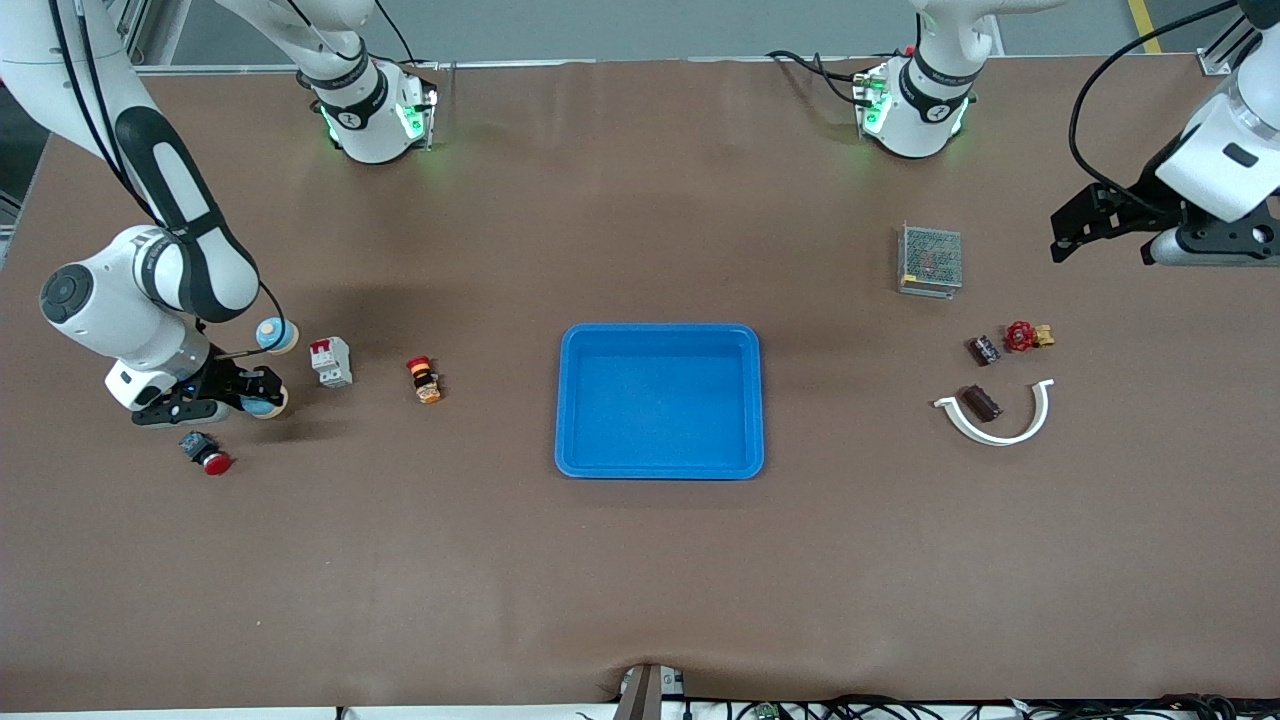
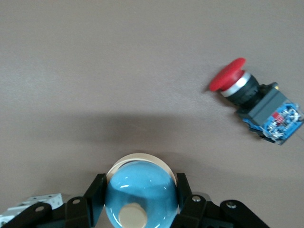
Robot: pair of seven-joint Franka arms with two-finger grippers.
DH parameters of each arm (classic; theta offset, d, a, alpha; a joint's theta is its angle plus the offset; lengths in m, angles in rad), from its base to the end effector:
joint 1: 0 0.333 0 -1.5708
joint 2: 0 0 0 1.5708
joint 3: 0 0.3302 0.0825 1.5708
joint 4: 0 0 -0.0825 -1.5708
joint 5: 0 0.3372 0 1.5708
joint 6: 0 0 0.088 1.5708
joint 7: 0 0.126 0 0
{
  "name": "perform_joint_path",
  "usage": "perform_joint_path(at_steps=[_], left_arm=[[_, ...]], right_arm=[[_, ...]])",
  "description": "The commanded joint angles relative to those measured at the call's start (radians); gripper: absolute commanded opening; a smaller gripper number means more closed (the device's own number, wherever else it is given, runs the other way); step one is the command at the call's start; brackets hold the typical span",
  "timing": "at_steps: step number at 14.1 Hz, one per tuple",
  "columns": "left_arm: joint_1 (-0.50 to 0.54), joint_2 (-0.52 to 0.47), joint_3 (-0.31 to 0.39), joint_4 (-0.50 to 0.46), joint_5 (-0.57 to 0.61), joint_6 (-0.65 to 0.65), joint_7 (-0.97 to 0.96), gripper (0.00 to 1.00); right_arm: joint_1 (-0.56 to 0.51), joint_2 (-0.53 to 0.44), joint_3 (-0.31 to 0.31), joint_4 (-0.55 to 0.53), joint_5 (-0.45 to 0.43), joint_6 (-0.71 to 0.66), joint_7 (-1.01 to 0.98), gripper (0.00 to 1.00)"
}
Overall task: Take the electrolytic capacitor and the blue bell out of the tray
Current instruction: 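Lower the bell beside the first bell and open the right gripper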
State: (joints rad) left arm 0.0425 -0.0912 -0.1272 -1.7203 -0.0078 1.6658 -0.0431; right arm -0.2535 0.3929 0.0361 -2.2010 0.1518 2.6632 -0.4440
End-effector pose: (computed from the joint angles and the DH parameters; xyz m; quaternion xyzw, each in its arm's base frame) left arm 0.4842 -0.0450 0.6090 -0.9996 0.0203 -0.0181 0.0007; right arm 0.5315 -0.1208 0.2419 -0.9974 -0.0454 -0.0467 0.0306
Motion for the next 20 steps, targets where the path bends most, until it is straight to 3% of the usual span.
perform_joint_path(at_steps=[1,13,20], left_arm=[[0.011,0.077,0.000,0.100,-0.006,-0.020,-0.003,1.00],[0.010,0.088,0.006,0.130,0.029,-0.026,-0.041,1.00],[0.011,0.084,0.007,0.177,0.031,-0.034,-0.034,1.00]], right_arm=[[-0.026,-0.031,0.018,-0.052,0.031,0.032,-0.033,0.00],[-0.026,-0.020,0.036,-0.098,0.187,0.080,-0.117,0.00],[-0.015,0.000,0.036,-0.092,0.189,0.087,-0.119,0.00]])
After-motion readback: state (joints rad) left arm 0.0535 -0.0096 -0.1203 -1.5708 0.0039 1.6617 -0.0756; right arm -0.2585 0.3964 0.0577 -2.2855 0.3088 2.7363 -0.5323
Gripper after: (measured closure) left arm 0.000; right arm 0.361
